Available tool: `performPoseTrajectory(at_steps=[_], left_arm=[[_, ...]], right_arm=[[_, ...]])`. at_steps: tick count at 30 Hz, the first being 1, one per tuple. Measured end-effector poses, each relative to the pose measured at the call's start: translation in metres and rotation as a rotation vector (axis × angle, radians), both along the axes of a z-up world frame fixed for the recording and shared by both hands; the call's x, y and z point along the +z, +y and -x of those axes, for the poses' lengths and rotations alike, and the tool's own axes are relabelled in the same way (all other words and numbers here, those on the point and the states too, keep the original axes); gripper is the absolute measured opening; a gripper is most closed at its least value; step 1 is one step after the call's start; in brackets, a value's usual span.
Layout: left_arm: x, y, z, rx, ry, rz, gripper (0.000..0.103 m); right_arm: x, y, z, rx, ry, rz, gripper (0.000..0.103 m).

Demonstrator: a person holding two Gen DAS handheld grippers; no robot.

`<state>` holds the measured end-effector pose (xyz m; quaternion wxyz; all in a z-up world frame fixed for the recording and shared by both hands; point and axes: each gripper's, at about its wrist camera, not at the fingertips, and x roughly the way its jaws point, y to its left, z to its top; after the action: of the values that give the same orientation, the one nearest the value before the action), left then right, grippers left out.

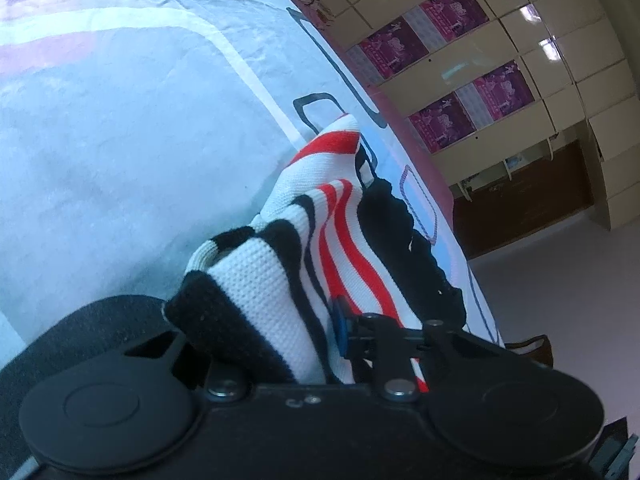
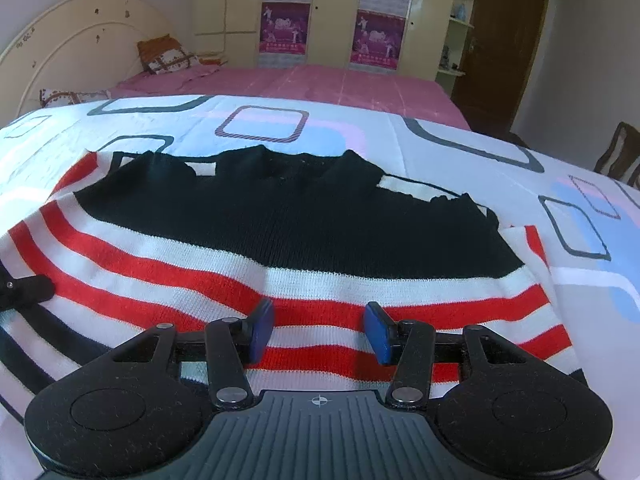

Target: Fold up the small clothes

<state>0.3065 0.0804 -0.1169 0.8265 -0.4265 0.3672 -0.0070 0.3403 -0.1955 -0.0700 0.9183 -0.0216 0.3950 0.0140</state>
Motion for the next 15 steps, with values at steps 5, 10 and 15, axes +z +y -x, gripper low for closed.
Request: performPoseTrajectory(at_steps=[5, 10, 15], left_arm=[[0.005, -0.004, 0.003, 0.025, -0.022, -0.008, 0.018], [0.018, -0.013, 0.007, 0.049, -0.056, -0.047, 0.017], [0.045, -0.032, 0.007, 0.010, -0.127, -0.143, 0.017]], right_arm=[[-0.003, -0.003, 0.000, 0.028, -0.013, -0.005, 0.051], [-0.005, -0.007, 0.000, 0.056, -0.027, -0.021, 0.051], [-0.004, -0.014, 0.000, 0.087, -0.026, -0.042, 0.052]])
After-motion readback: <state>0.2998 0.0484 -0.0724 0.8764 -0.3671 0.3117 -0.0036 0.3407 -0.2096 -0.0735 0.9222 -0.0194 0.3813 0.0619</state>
